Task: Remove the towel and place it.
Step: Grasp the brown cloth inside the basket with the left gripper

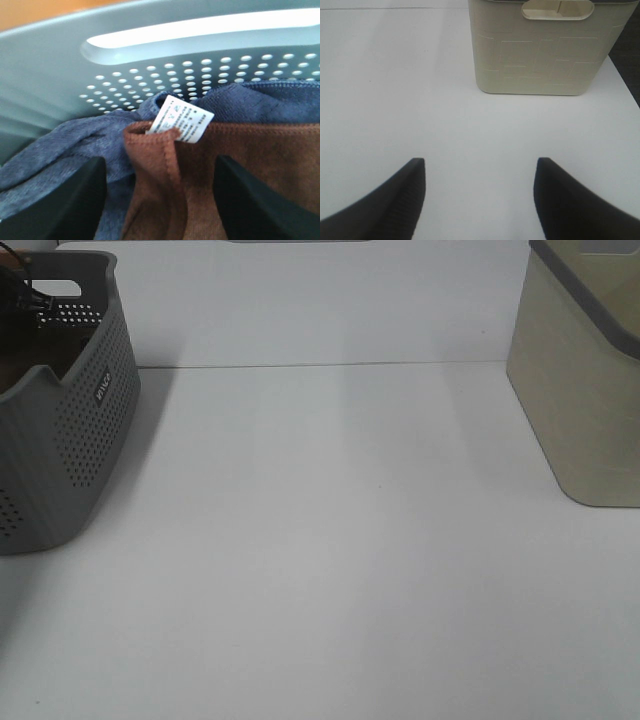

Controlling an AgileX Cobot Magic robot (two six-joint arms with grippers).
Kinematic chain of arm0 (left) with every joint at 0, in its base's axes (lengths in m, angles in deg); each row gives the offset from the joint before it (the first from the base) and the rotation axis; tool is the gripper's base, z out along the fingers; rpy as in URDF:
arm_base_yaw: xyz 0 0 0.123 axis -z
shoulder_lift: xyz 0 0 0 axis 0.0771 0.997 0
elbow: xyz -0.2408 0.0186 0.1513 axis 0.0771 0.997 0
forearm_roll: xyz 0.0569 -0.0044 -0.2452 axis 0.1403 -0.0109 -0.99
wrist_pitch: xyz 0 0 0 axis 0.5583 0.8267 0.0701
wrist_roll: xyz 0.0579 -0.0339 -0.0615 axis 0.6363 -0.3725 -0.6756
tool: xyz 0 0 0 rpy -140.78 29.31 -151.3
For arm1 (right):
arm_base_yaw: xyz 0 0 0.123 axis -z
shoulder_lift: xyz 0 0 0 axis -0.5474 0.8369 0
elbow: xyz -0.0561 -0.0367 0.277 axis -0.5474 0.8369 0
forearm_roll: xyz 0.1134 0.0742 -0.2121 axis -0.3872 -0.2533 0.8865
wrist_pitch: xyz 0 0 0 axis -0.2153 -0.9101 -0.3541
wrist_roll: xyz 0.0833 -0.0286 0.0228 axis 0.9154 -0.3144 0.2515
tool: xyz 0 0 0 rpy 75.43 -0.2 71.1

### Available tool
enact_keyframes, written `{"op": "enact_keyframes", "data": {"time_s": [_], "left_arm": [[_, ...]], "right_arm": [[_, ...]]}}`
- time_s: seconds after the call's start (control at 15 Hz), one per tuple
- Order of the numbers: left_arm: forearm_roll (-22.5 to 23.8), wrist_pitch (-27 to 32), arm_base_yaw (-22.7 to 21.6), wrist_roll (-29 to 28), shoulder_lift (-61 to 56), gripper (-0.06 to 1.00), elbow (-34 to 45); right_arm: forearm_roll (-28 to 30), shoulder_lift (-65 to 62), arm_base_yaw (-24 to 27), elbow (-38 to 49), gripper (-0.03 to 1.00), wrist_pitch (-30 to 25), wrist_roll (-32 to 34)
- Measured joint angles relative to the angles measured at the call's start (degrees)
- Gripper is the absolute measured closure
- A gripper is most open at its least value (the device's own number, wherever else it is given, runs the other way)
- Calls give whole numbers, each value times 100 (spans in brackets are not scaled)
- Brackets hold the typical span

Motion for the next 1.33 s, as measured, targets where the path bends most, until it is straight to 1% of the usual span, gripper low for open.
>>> {"op": "enact_keyframes", "data": {"time_s": [0.07, 0.2, 0.4, 0.47, 0.53, 0.6, 0.8, 1.0, 1.13, 1.27, 1.33], "left_arm": [[0, -40, 0, 0, 23, 37, 0], [0, -115, 0, 0, 34, 49, 0], [17, -115, 0, 0, 34, 69, 0], [17, -109, 0, 0, 34, 77, 0], [23, -109, 0, 0, 34, 81, 0], [23, -109, 0, 0, 34, 93, 0], [-40, -69, 0, 0, 34, 94, 0], [-269, 183, 0, 11, -132, 94, 0], [-464, 298, 0, 23, -539, 94, 0], [-705, 361, 0, 63, -1037, 94, 0], [-1112, 544, 0, 332, -1530, 94, -11]], "right_arm": [[0, 0, 0, 0, 36, 0, 0], [0, 0, 0, 0, 36, 0, 0], [0, 0, 0, 0, 36, 0, 0], [0, 0, 0, 0, 36, 0, 0], [0, 0, 0, 0, 36, 0, 0], [0, 0, 0, 0, 36, 0, 0], [-6, 0, 0, 0, 36, 0, 0], [-6, 0, 0, 0, 36, 0, 0], [-6, 0, 0, 0, 36, 0, 0], [-6, 0, 0, 0, 36, 0, 0], [-6, 0, 0, 0, 36, 0, 0]]}}
